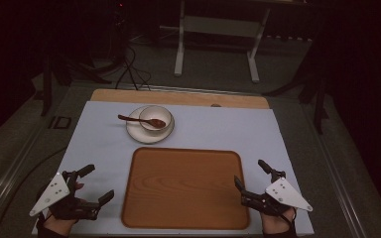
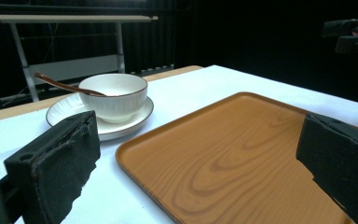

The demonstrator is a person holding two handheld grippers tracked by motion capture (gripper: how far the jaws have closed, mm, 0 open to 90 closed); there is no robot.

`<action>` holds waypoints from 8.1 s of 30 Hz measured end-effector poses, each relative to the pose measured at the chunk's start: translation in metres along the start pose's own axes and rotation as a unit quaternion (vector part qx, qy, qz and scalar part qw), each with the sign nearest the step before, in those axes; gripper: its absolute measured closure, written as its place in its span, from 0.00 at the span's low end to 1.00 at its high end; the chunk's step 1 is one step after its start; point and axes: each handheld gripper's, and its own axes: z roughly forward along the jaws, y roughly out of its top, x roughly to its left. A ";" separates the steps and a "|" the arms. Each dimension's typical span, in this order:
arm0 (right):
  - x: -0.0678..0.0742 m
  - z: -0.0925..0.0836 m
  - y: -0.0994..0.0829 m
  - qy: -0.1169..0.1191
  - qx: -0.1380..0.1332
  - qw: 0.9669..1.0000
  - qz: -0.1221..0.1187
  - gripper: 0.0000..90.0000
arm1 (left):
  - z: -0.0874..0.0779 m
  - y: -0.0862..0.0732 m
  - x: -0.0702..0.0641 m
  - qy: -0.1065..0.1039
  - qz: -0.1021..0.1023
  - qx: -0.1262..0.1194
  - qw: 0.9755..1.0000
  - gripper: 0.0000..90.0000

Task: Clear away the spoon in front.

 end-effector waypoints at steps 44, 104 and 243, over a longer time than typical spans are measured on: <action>0.005 0.002 0.002 0.016 -0.001 1.000 -0.004 0.15 | 0.042 0.073 0.011 -0.002 0.013 0.038 0.999 0.00; 0.006 0.002 0.002 0.045 -0.003 0.999 0.008 0.15 | 0.160 0.020 0.127 0.167 -0.326 0.014 0.930 0.38; 0.009 0.005 0.000 0.060 0.004 0.998 0.018 0.15 | 0.096 0.121 0.044 -0.262 0.038 0.179 0.947 0.93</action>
